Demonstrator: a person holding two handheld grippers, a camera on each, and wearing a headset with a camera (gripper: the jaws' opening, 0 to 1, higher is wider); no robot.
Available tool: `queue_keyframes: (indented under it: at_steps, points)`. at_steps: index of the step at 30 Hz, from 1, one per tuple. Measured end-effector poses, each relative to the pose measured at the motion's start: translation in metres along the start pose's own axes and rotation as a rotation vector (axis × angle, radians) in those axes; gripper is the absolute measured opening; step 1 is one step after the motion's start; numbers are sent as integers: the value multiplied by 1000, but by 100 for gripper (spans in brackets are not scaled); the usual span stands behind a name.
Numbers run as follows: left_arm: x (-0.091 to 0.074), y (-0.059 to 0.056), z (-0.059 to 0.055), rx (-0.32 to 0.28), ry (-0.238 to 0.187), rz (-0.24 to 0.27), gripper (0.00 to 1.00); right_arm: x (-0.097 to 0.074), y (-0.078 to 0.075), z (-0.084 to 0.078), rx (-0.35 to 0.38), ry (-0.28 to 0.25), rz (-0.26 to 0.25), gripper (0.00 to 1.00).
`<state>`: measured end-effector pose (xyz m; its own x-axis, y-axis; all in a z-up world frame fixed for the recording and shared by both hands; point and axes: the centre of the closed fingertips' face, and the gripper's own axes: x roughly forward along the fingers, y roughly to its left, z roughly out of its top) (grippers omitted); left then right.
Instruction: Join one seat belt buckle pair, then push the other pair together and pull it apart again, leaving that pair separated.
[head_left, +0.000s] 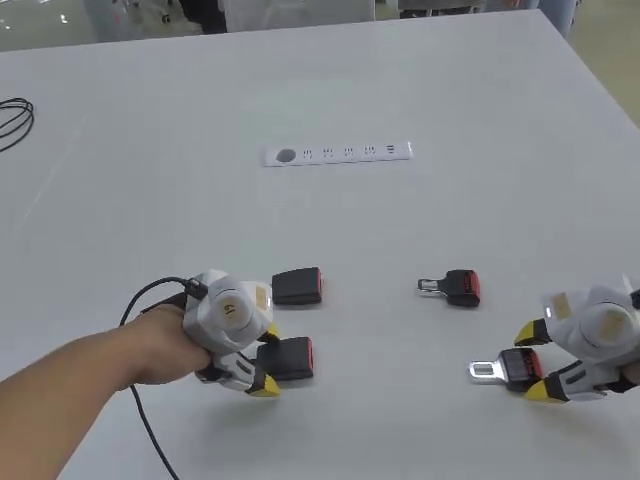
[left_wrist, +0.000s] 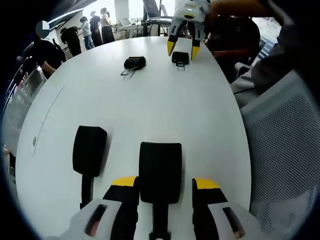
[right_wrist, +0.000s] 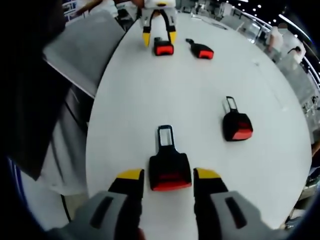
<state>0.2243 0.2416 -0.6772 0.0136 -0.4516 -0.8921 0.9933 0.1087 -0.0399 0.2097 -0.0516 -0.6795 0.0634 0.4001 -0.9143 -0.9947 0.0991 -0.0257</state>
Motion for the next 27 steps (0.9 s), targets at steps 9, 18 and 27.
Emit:
queue_keyframes:
  at_steps: [9, 18, 27]
  points:
    - [7, 5, -5, 100, 49, 5, 33, 4, -2, -3, 6, 6, 28, 34]
    - [6, 6, -4, 86, 46, 1, 33, 2, 1, 1, -5, 8, 34, 34]
    - [6, 7, -3, 93, 71, -3, 33, 3, -2, 3, -4, 9, 14, 34]
